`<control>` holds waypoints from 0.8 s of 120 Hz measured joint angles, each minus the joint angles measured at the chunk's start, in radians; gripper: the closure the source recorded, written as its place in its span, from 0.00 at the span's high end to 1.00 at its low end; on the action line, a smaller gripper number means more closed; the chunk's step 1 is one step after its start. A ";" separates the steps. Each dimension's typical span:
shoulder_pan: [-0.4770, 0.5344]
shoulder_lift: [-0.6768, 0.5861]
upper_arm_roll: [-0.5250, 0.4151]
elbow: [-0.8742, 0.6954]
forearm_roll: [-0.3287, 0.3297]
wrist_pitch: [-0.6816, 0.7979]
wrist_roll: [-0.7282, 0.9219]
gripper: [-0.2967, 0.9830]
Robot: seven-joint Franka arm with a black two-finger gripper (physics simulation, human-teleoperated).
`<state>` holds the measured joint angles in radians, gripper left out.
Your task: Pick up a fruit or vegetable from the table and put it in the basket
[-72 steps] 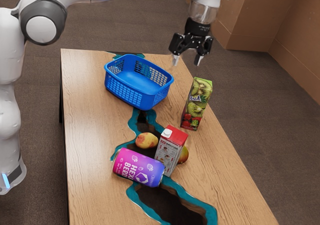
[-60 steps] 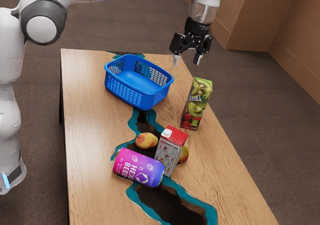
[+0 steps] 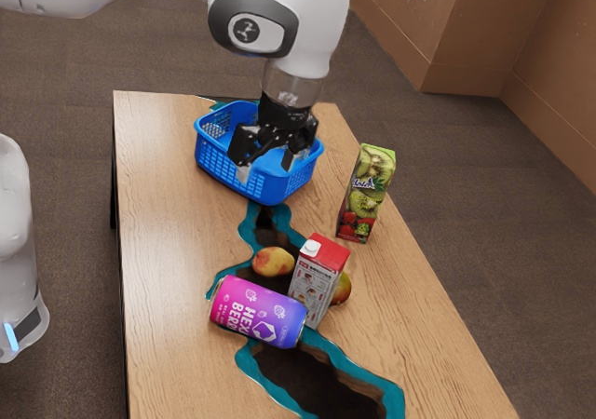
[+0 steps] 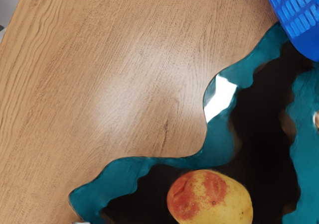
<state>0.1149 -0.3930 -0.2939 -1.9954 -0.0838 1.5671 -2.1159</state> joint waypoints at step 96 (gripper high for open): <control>0.002 -0.035 -0.046 -0.088 0.113 0.167 1.512 0.77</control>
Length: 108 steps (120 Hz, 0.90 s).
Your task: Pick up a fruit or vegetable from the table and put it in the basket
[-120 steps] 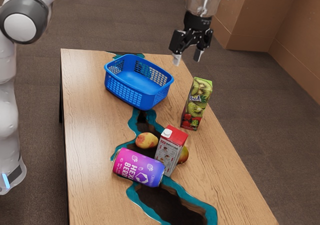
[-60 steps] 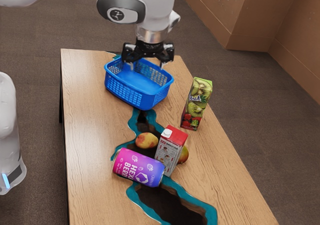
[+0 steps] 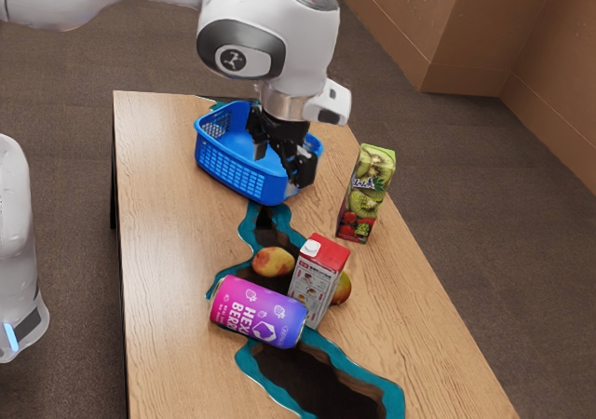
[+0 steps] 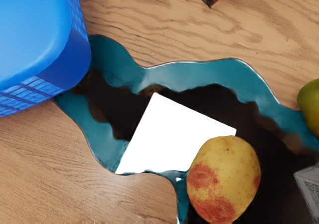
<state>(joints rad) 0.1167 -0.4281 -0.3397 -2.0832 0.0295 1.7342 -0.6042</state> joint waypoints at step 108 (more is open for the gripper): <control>0.121 -0.018 -0.115 -0.210 -0.226 0.141 0.657 0.77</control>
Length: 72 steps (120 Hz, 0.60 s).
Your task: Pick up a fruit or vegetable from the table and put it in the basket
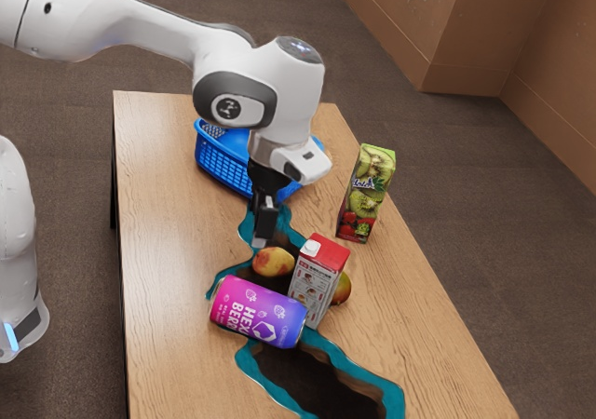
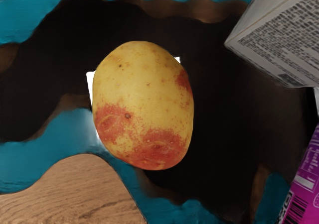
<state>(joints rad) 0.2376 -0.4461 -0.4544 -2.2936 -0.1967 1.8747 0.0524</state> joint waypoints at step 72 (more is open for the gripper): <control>0.060 0.081 -0.034 -0.001 -0.038 0.072 0.124 0.77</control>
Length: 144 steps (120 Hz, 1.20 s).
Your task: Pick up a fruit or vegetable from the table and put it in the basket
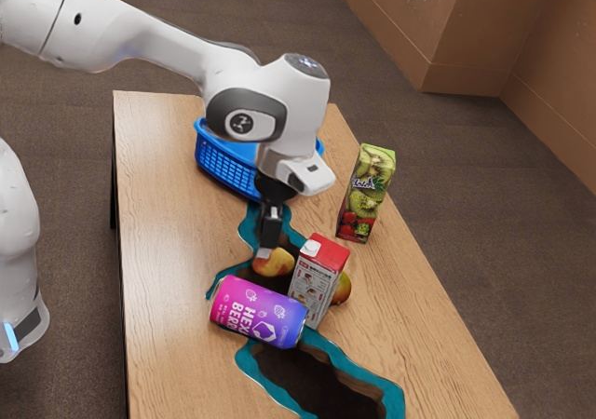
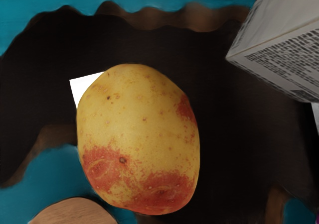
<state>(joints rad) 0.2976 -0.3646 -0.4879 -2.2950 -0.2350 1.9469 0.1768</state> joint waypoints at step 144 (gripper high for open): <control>0.036 0.154 -0.003 -0.037 -0.064 0.152 0.083 0.77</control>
<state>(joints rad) 0.3339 -0.2107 -0.4909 -2.3320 -0.2995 2.0986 0.2601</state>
